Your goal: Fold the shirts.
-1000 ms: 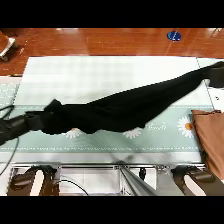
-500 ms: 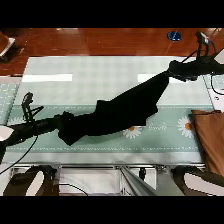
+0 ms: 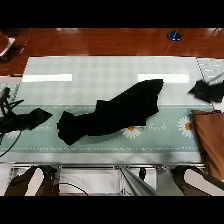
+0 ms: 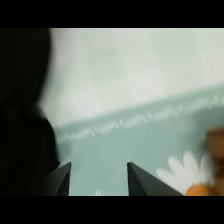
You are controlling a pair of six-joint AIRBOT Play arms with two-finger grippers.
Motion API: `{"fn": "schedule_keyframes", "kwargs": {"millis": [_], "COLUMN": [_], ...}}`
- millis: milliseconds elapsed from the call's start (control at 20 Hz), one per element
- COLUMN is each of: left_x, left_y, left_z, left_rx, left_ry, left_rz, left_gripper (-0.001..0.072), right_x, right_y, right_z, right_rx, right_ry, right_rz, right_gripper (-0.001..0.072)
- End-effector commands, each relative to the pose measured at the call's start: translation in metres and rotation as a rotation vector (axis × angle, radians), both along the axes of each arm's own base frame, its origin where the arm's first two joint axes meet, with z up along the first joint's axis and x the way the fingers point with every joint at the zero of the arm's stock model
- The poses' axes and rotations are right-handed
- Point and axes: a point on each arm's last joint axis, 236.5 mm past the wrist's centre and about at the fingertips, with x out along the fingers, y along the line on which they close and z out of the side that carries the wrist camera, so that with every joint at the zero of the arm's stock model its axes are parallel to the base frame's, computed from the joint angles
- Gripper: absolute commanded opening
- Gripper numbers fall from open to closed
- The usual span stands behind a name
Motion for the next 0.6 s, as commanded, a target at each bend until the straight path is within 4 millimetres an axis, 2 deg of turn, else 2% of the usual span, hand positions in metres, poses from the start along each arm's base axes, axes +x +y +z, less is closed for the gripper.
{"fn": "schedule_keyframes", "kwargs": {"millis": [0,50,200,250,300,550], "left_x": [-0.007,-0.007,-0.002,0.0,-0.001,0.0], "left_y": [-0.05,-0.059,-0.071,-0.072,-0.075,-0.078], "left_z": [-0.005,-0.009,-0.027,-0.035,-0.04,-0.041], "left_rx": [-0.268,-0.294,-0.302,-0.294,-0.295,-0.302], "left_ry": [0.014,0.026,0.053,0.068,0.079,0.073], "left_rz": [-0.083,-0.117,-0.157,-0.152,-0.167,-0.185], "left_gripper": [0.0503,0.0503,0.0494,0.0323,0.0025,0.0017], "right_x": [-0.044,-0.051,-0.071,-0.075,-0.076,-0.074], "right_y": [0.037,0.054,0.086,0.098,0.111,0.175], "right_z": [-0.047,-0.054,-0.07,-0.072,-0.073,-0.089], "right_rx": [0.143,0.197,0.233,0.234,0.236,0.299], "right_ry": [0.01,0.011,0.066,0.076,0.082,0.128], "right_rz": [-0.035,-0.012,0.074,0.113,0.155,0.245], "right_gripper": [0.0405,0.0405,0.0406,0.0406,0.0406,0.0406]}}
